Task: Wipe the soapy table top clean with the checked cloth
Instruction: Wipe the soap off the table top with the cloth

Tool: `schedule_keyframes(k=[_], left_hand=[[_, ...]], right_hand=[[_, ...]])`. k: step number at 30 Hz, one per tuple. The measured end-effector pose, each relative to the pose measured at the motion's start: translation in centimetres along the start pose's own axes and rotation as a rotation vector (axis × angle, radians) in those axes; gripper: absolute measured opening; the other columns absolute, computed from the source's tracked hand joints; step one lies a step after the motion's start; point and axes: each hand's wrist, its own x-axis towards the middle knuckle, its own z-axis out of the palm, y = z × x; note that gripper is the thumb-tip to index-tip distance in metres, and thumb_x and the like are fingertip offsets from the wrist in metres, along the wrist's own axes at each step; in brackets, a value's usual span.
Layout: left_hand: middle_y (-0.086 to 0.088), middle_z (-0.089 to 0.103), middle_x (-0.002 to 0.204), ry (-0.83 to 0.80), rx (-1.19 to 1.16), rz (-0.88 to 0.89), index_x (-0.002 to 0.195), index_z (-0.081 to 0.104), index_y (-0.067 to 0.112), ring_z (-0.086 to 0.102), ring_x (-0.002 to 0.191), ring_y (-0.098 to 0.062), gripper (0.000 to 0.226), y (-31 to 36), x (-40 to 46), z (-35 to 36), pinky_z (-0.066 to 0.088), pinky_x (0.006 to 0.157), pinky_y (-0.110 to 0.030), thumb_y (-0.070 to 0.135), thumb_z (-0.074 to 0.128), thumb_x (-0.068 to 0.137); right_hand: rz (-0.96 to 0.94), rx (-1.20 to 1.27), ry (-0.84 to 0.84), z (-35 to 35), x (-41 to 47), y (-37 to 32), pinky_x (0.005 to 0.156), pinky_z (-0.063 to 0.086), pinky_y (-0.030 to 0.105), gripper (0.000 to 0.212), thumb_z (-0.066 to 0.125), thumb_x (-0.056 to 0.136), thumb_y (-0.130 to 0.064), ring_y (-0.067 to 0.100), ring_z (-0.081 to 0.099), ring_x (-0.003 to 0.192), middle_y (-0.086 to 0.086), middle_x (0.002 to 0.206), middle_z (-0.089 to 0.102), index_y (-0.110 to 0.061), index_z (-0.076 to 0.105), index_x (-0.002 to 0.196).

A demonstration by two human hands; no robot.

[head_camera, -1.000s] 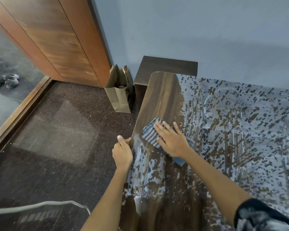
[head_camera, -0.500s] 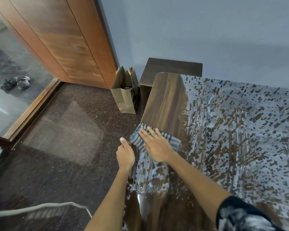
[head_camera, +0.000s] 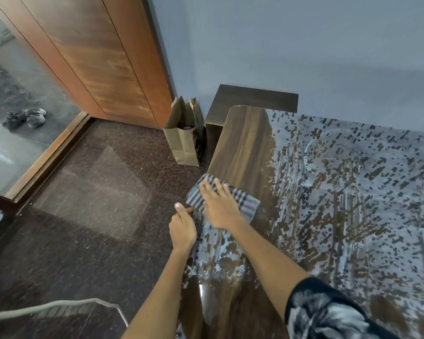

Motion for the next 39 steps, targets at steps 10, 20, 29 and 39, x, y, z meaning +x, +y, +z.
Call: schedule_keyframes(k=[10,20,29,39], left_hand=[[-0.013,0.065,0.114,-0.024,-0.019,-0.019,0.105,0.069,0.008,0.056,0.111,-0.030,0.069,-0.6,-0.2,-0.6,0.039,0.099,-0.039,0.044,0.009,0.099],[-0.024,0.051,0.130,0.003,-0.026,-0.066,0.124,0.052,-0.006,0.044,0.124,-0.036,0.066,0.0,-1.4,-0.5,0.030,0.103,-0.039,0.039,0.011,0.100],[-0.013,0.066,0.111,-0.022,-0.039,-0.047,0.105,0.068,0.010,0.057,0.108,-0.029,0.073,-1.2,-1.1,-0.7,0.041,0.099,-0.044,0.048,0.007,0.097],[-0.020,0.049,0.134,-0.015,-0.054,-0.138,0.129,0.050,-0.001,0.043,0.126,-0.034,0.071,-1.7,-2.1,-1.4,0.030,0.108,-0.042,0.047,0.008,0.098]], right_hand=[[-0.019,0.006,0.089,0.7,-3.9,5.0,0.116,-0.006,0.034,0.052,0.002,0.095,-0.038,0.017,-0.003,0.145,-0.009,0.153,-0.005,-0.026,-0.002,0.146],[-0.163,0.050,0.002,1.2,-3.1,0.0,0.112,-0.012,0.033,0.061,0.033,0.099,-0.010,0.019,-0.010,0.144,-0.005,0.157,-0.004,-0.020,0.001,0.150],[-0.048,0.119,0.026,0.8,-6.6,4.9,0.111,-0.012,0.030,0.050,0.024,0.103,-0.021,0.012,-0.006,0.143,-0.015,0.154,0.001,-0.029,0.007,0.149],[-0.108,0.084,-0.034,0.8,-4.1,-2.2,0.115,-0.010,0.040,0.081,0.041,0.087,0.012,0.023,-0.012,0.144,-0.005,0.158,-0.006,-0.021,0.002,0.150]])
